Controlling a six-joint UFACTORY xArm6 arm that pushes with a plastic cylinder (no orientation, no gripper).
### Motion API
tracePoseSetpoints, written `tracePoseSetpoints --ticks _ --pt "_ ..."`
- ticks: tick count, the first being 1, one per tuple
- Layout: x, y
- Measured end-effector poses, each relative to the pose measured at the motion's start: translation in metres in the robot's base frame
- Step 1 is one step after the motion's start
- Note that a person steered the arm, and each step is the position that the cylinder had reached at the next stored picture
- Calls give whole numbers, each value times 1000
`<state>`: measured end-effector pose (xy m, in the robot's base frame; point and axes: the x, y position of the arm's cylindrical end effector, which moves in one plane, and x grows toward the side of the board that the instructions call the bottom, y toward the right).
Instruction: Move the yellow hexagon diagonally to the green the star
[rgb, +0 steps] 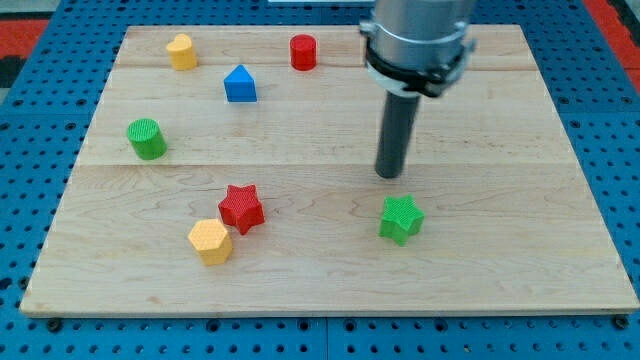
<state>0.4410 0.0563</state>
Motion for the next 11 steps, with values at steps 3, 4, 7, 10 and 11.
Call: tracePoseSetpoints --ticks 3,4,7,10,11 --pt "45 -258" --pt "103 -244" --pt "60 -97" --pt "94 -117" --pt "102 -101"
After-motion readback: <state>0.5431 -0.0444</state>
